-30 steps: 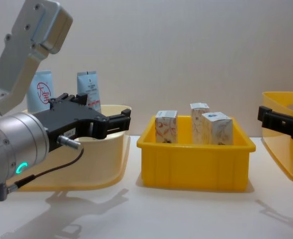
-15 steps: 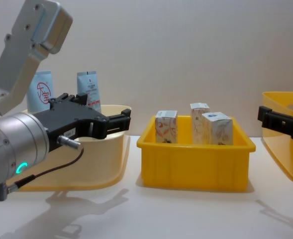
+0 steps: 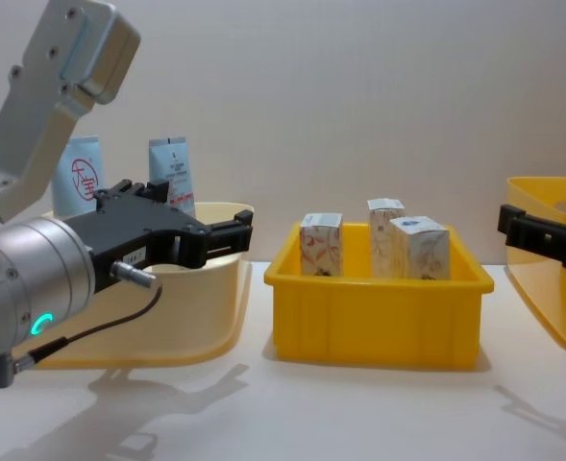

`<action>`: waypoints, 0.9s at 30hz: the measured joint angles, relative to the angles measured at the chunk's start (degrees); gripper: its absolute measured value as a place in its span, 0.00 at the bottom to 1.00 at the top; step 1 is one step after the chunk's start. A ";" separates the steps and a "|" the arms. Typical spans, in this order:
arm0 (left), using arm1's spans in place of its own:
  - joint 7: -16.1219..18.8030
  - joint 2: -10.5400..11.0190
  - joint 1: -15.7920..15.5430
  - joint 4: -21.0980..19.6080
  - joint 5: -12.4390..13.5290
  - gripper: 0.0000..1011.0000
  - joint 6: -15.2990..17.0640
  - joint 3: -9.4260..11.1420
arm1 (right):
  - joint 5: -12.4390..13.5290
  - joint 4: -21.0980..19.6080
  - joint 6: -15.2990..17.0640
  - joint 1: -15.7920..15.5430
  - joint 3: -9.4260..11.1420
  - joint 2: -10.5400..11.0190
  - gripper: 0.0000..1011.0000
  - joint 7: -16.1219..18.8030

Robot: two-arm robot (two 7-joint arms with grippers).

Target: Bimanual collaborative sorting of washing and personal care products

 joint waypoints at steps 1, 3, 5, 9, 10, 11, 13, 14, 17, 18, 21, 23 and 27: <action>0.00 0.00 0.00 0.00 0.00 0.99 0.00 0.00 | 0.00 0.00 0.00 0.00 0.00 0.00 0.99 0.00; 0.00 0.00 0.00 0.00 0.00 0.99 0.00 0.00 | 0.00 0.00 0.00 0.00 0.00 0.00 0.99 0.00; 0.00 0.00 0.00 0.00 0.00 0.99 0.00 0.00 | 0.00 0.00 0.00 0.00 0.00 0.00 0.99 0.00; 0.00 0.00 0.00 0.00 0.00 0.99 0.00 0.00 | 0.00 0.00 0.00 0.00 0.00 0.00 0.99 0.00; 0.00 0.00 0.00 0.00 0.00 0.99 0.00 0.00 | 0.00 0.00 0.00 0.00 0.00 0.00 0.99 0.00; 0.00 0.00 0.00 0.00 0.00 0.99 0.00 0.00 | 0.00 0.00 0.00 0.00 0.00 0.00 0.99 0.00; 0.00 0.00 0.00 0.00 0.00 0.99 0.00 0.00 | 0.00 0.00 0.00 0.00 0.00 0.00 0.99 0.00; 0.00 0.00 0.00 0.00 0.00 0.99 0.00 0.00 | 0.00 0.00 0.00 0.00 0.00 0.00 0.99 0.00; 0.00 0.00 0.00 0.00 0.00 0.99 0.00 0.00 | 0.00 0.00 0.00 0.00 0.00 0.00 0.99 0.00; 0.00 0.00 0.00 0.00 0.00 0.99 0.00 0.00 | 0.00 0.00 0.00 0.00 0.00 0.00 0.99 0.00; 0.00 0.00 0.00 0.00 0.00 0.99 0.00 0.00 | 0.00 0.00 0.00 0.00 0.00 0.00 0.99 0.00; 0.00 0.00 0.00 0.00 0.00 0.99 0.00 0.00 | 0.00 0.00 0.00 0.00 0.00 0.00 0.99 0.00; 0.00 0.00 0.00 0.00 0.00 0.99 0.00 0.00 | 0.00 0.00 0.00 0.00 0.00 0.00 0.99 0.00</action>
